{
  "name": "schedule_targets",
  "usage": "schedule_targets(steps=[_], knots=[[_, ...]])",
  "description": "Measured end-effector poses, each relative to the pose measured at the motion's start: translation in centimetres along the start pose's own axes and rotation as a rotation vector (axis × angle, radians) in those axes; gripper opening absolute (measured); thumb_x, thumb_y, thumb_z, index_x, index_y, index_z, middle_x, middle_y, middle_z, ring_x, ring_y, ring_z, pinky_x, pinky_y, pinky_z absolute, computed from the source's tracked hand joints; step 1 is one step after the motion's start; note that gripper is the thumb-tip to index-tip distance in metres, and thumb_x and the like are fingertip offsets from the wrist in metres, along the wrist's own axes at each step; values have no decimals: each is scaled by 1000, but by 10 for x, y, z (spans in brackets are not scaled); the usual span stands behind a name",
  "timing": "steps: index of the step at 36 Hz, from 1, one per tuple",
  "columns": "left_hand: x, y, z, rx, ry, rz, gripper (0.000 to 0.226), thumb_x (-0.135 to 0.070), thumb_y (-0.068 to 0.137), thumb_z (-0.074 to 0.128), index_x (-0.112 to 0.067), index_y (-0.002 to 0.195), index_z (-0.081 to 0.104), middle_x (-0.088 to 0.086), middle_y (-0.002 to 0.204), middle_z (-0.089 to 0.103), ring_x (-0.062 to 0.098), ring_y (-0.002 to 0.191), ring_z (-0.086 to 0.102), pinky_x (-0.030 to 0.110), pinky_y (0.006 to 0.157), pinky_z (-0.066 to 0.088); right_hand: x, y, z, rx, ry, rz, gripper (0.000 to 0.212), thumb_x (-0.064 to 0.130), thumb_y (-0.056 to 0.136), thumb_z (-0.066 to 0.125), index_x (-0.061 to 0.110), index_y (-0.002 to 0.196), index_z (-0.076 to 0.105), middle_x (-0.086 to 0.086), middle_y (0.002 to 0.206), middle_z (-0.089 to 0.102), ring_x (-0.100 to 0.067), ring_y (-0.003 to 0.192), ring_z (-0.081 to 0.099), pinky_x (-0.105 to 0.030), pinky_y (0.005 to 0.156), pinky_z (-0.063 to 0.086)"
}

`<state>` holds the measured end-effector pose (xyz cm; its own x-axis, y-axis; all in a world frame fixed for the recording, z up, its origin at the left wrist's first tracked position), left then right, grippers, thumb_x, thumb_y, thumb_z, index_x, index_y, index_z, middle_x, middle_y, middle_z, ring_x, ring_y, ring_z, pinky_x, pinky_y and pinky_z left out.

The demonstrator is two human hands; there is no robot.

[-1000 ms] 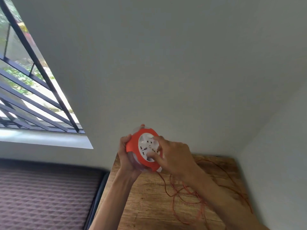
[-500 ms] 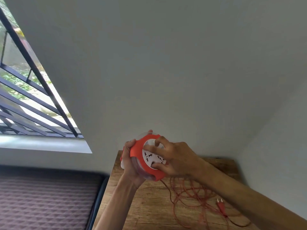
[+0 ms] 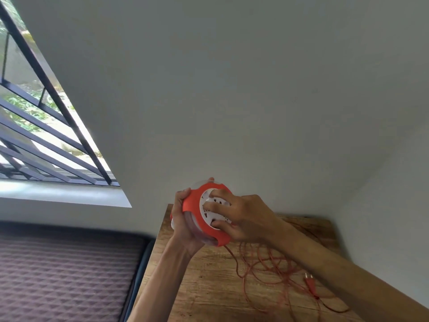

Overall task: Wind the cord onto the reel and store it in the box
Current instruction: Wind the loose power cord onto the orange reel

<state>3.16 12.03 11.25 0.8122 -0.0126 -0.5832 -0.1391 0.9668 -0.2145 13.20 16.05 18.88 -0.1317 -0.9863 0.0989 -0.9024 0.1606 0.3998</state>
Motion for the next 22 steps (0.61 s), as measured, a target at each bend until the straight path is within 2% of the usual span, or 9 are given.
schedule_targets(steps=[5, 8, 10, 12, 13, 15, 17, 20, 22], knots=[[-4, 0, -2, -12, 41, -5, 87, -59, 91, 62, -14, 165, 53, 20, 147, 61, 40, 126, 60, 54, 106, 49, 11, 1, 4, 29, -23, -108, 39, 40, 104, 57, 33, 142, 49, -1, 150, 53, -22, 93, 73, -26, 59, 58], [-5, -1, -3, -22, 42, -4, 88, -57, 92, 60, -11, 167, 49, 23, 148, 58, 40, 124, 61, 53, 104, 49, 13, 2, -1, -14, -55, -117, 33, 44, 101, 63, 29, 130, 56, -2, 135, 66, -20, 82, 74, -24, 58, 54], [-1, -3, -2, -16, 55, 7, 85, -55, 92, 59, -9, 163, 54, 24, 144, 64, 40, 122, 66, 52, 102, 52, 4, 7, -7, -94, 0, 52, 44, 59, 94, 65, 27, 122, 53, 3, 107, 75, -16, 64, 71, -20, 55, 46], [2, -4, 0, -33, 56, 24, 81, -55, 91, 58, -8, 157, 60, 25, 138, 70, 42, 120, 68, 52, 99, 55, -17, 9, -12, -153, 77, 389, 55, 76, 89, 56, 30, 114, 40, 9, 79, 71, -10, 55, 67, -19, 55, 43], [1, -5, 1, -52, 49, 43, 82, -55, 91, 56, -8, 158, 59, 26, 140, 68, 45, 124, 65, 53, 100, 55, -27, 7, -10, -164, 129, 560, 55, 80, 89, 51, 32, 111, 35, 13, 72, 65, -6, 54, 64, -18, 53, 41], [-4, -4, 6, -90, 52, 91, 85, -54, 92, 52, -7, 163, 54, 28, 146, 61, 47, 131, 55, 52, 102, 51, -41, -4, -1, -180, 277, 837, 50, 76, 94, 52, 31, 108, 37, 16, 74, 62, 1, 59, 61, -15, 50, 38], [-9, -2, 12, -115, 84, 128, 85, -52, 91, 51, -7, 164, 52, 28, 146, 60, 46, 130, 54, 49, 97, 53, -45, -14, 13, -200, 466, 1010, 40, 64, 101, 54, 25, 109, 45, 10, 83, 69, -2, 66, 66, -19, 51, 45], [-11, 0, 9, -113, 99, 133, 86, -53, 90, 50, -8, 164, 52, 27, 143, 61, 45, 124, 58, 48, 92, 56, -38, -19, 19, -206, 642, 1021, 30, 50, 108, 50, 21, 114, 47, 2, 79, 75, -6, 60, 71, -21, 50, 50], [-12, -2, 7, -95, 78, 114, 86, -55, 91, 50, -10, 164, 52, 28, 147, 60, 46, 128, 56, 50, 97, 55, -29, -12, 9, -181, 575, 846, 20, 45, 110, 49, 25, 114, 45, 7, 66, 72, -4, 53, 70, -20, 49, 51]])
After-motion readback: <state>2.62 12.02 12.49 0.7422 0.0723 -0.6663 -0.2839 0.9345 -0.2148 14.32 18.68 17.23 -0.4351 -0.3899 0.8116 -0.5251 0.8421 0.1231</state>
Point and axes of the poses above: each hand's wrist, its own y-axis towards the middle knuckle, its own z-axis out of the palm, x = y × z, the point moved 7 cm from there along y, towards the middle knuckle
